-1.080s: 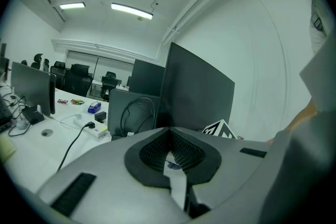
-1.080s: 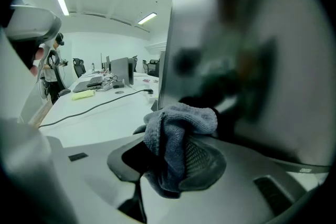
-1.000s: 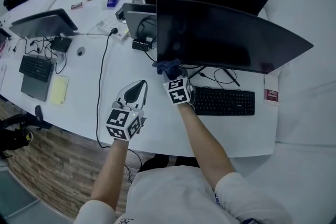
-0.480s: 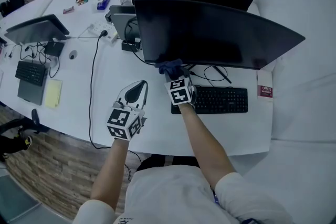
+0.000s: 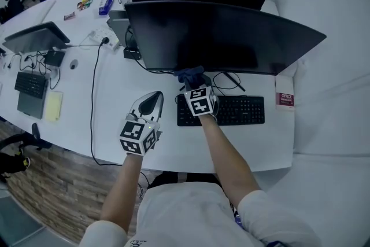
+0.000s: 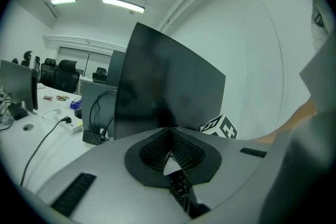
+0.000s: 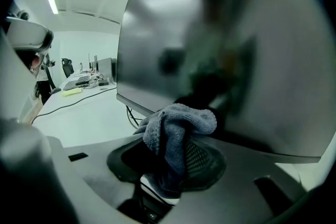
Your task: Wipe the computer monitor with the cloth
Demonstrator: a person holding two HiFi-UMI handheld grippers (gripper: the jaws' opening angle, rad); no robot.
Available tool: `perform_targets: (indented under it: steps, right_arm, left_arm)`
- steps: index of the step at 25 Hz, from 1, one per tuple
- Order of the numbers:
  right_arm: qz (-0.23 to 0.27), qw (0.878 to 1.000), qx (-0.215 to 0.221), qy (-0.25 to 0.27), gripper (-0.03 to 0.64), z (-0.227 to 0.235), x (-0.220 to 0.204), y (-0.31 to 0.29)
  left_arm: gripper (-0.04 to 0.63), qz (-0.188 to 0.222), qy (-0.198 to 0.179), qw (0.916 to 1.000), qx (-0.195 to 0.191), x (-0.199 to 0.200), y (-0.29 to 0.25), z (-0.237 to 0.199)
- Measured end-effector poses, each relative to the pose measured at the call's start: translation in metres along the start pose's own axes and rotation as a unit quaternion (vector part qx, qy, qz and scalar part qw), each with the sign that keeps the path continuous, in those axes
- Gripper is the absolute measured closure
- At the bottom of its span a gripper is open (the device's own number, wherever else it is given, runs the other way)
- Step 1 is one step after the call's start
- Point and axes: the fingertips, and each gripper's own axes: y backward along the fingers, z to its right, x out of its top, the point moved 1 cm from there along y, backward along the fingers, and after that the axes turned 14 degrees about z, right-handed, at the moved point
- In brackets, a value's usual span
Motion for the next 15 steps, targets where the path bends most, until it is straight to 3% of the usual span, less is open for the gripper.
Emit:
perform_targets:
  steps: [15]
  right_arm:
    - [-0.007,1.000,-0.020,-0.005,0.465,0.083,-0.027,0.042]
  left_arm:
    - [0.591,0.003,0.000,0.9999,-0.013,-0.004,-0.046,0.068]
